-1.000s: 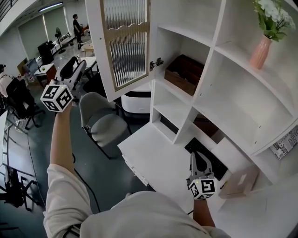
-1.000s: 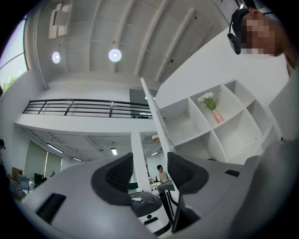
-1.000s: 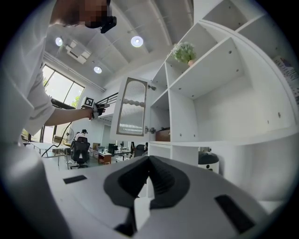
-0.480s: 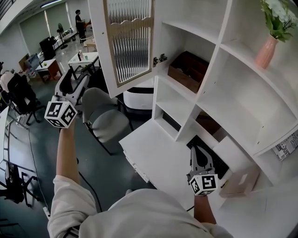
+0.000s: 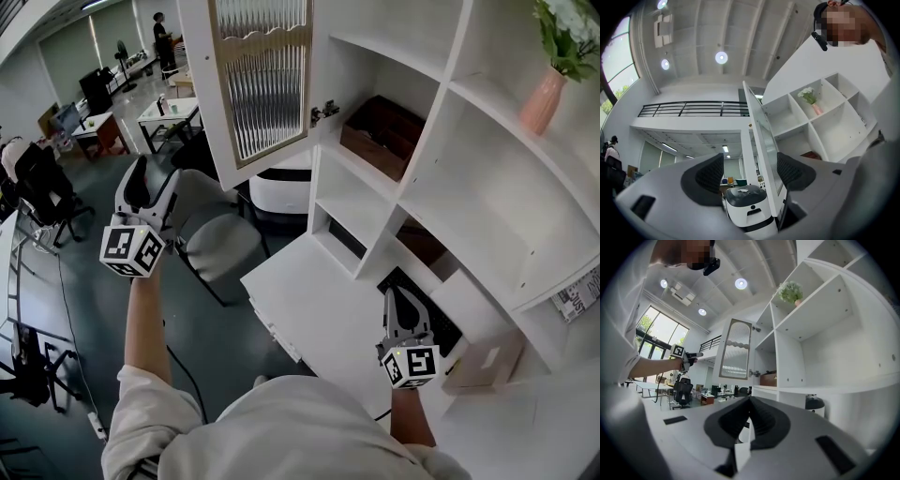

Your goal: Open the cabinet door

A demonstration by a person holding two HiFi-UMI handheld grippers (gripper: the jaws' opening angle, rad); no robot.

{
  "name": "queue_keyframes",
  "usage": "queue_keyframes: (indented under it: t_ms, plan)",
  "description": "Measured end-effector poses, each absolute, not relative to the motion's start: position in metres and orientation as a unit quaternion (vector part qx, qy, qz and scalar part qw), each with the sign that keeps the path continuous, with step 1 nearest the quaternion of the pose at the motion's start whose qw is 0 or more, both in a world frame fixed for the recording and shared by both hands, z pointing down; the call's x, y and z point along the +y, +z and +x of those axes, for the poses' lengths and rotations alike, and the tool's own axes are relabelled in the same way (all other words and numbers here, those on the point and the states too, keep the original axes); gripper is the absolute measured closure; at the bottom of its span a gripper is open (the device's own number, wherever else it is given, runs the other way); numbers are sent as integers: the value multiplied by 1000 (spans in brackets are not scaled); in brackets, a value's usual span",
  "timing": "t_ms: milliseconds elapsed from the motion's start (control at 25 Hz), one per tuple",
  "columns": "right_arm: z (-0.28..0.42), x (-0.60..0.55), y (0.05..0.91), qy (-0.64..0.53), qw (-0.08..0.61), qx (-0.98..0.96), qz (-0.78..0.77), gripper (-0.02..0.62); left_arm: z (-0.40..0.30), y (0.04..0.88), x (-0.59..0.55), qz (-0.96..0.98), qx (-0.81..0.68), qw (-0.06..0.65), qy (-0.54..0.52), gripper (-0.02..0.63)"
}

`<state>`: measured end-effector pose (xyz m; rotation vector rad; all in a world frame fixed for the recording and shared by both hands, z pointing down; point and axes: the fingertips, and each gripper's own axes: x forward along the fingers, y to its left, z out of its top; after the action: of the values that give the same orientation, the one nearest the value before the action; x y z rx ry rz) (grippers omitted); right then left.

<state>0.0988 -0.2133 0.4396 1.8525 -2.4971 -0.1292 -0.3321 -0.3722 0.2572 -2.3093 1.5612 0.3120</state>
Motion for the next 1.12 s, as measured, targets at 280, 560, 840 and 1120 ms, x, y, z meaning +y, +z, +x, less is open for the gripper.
queue_keyframes:
  t_ms: [280, 560, 840, 1120]
  plan:
    - [98, -215, 438, -47, 16, -800, 598, 592, -332, 294, -361, -812, 557, 141, 102, 264]
    - [94, -217, 439, -50, 19, -801, 596, 592, -329, 339, -347, -815, 562, 105, 93, 259]
    - [91, -219, 438, -50, 20, -803, 594, 592, -318, 378, -332, -823, 559, 74, 73, 258]
    - [90, -220, 439, -51, 22, -804, 592, 592, -298, 415, -314, -834, 548, 47, 50, 261]
